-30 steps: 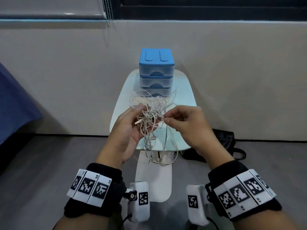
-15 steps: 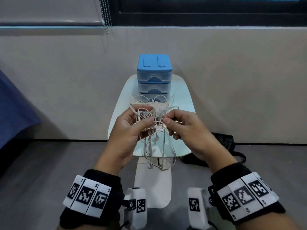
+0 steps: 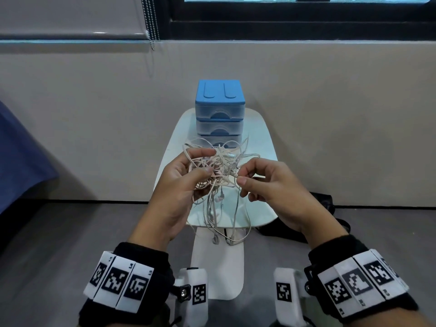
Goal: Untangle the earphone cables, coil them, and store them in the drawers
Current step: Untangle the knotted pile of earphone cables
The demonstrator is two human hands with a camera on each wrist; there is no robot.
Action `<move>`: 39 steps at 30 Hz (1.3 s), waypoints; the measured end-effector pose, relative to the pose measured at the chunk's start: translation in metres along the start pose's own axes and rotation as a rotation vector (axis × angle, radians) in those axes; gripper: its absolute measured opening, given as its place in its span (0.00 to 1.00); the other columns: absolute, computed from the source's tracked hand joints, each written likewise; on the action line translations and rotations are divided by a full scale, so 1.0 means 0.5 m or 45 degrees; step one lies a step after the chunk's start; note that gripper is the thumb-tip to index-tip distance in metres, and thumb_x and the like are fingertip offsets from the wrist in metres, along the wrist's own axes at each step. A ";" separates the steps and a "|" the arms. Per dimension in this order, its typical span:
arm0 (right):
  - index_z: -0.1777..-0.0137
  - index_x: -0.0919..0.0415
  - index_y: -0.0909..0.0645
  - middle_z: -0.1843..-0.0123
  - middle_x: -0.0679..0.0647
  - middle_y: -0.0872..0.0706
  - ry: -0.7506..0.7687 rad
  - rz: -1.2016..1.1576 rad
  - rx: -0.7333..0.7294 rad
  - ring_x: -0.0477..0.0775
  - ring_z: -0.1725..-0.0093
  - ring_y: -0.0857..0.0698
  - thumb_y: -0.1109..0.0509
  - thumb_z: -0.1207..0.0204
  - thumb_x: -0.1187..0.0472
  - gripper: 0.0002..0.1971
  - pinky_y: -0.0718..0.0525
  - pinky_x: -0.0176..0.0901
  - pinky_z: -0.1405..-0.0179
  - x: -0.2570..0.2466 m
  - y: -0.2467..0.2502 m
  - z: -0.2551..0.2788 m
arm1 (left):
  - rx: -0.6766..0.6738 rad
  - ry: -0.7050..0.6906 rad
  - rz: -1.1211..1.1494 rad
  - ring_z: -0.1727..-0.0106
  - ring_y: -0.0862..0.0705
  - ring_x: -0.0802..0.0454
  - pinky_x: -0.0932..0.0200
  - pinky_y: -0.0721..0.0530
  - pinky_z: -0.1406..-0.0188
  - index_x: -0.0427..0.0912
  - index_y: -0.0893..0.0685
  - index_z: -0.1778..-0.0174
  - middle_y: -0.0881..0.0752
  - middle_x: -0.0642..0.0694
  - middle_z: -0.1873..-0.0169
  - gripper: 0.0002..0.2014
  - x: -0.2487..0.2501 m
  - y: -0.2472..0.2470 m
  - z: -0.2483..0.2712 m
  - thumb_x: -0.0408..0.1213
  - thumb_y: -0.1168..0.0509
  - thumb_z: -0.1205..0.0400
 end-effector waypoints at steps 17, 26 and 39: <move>0.56 0.66 0.12 0.68 0.51 0.14 -0.022 0.005 0.207 0.48 0.69 0.18 0.24 0.19 0.66 0.04 0.25 0.37 0.68 0.011 0.013 -0.008 | 0.137 0.032 -0.059 0.53 0.14 0.42 0.40 0.15 0.39 0.47 0.12 0.48 0.10 0.39 0.55 0.09 -0.009 0.002 -0.022 0.28 0.30 0.16; 0.55 0.67 0.10 0.67 0.53 0.13 -0.091 0.007 0.204 0.48 0.68 0.21 0.25 0.19 0.66 0.05 0.27 0.37 0.68 0.026 0.039 -0.001 | 0.174 0.056 -0.021 0.54 0.12 0.45 0.48 0.13 0.44 0.43 0.13 0.44 0.09 0.39 0.53 0.07 -0.012 0.014 -0.032 0.29 0.30 0.15; 0.58 0.65 0.11 0.68 0.51 0.14 -0.046 0.121 0.238 0.45 0.72 0.22 0.23 0.20 0.61 0.08 0.25 0.31 0.70 0.010 0.010 -0.018 | 0.087 0.153 -0.037 0.56 0.11 0.48 0.54 0.13 0.53 0.39 0.15 0.39 0.08 0.38 0.52 0.15 -0.036 -0.004 -0.032 0.31 0.24 0.21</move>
Point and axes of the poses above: each hand's wrist, its own z-axis away from the middle knuckle, its own y-axis out of the back of the hand, x = y × z, the point moved 6 cm from there along -z, towards the middle knuckle
